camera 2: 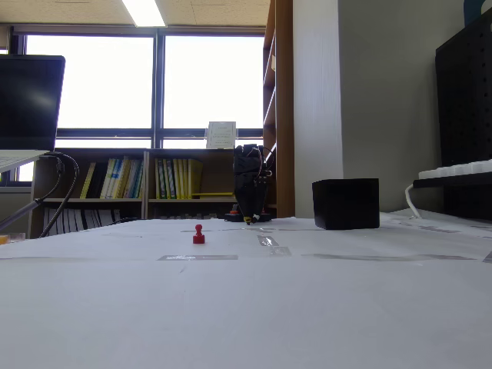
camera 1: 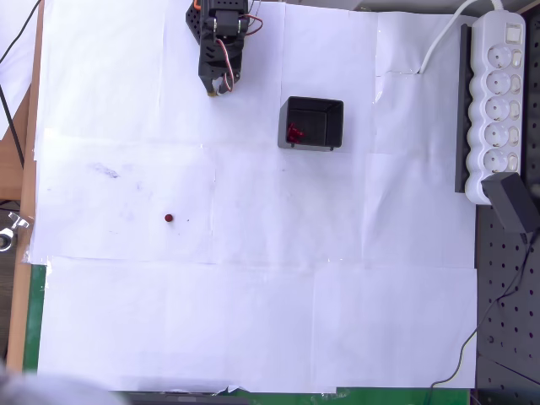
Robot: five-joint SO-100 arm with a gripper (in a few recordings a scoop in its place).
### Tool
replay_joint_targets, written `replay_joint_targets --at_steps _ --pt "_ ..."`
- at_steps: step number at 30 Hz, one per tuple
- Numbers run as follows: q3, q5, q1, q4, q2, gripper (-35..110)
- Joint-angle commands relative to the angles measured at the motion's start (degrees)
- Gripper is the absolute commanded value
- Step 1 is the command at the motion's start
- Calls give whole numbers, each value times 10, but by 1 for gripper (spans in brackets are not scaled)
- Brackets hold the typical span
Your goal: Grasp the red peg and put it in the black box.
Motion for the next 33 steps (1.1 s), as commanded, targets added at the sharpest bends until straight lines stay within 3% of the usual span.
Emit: replay_joint_targets --at_steps 1,4,6,10,24,33 --pt "-48 4 2 40 -53 0" --pt "-48 -22 1 54 -53 0" --pt "-47 -108 0 35 -51 0" --pt "-47 -10 38 -134 15 0" --pt "-47 -7 63 -549 194 0" --pt "-41 -6 93 -899 448 0"
